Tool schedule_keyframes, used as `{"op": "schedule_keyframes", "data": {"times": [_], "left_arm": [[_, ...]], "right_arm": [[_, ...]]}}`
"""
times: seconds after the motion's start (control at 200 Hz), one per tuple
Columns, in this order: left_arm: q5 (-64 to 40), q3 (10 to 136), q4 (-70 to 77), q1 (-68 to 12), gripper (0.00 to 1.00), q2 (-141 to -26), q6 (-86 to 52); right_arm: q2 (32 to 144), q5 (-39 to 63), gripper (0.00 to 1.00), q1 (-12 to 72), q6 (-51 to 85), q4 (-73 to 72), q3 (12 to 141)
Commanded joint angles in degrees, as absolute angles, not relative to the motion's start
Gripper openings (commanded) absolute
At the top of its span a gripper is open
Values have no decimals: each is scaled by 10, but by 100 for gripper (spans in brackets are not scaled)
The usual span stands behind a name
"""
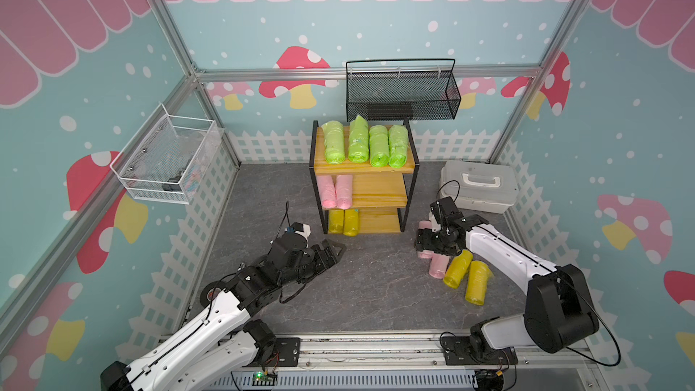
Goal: Sort the rolls of trash bags by color and place them on the shelf
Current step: Pick up the roll of trash bags from the center of the board.
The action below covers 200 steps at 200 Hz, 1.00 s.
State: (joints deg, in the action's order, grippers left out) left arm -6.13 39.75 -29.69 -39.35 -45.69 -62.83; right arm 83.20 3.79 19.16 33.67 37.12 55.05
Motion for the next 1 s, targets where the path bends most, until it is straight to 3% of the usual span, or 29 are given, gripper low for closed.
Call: {"op": "schedule_keyframes", "data": {"times": [0.0,0.145,0.755,0.926,0.996], "left_arm": [[-68,395,-289,-393,97,-458,-632],[-66,397,-290,-393,98,-457,-629],[-60,405,-290,-393,98,-473,-624],[-60,402,-290,-393,98,-465,-627],[-60,401,-289,-393,98,-463,-628]], "right_arm": [[862,29,78,189,324,359,580],[911,14,68,189,329,367,605],[1002,1,68,189,339,352,589],[989,-2,60,189,341,349,576],[978,-3,49,189,339,349,569]]}}
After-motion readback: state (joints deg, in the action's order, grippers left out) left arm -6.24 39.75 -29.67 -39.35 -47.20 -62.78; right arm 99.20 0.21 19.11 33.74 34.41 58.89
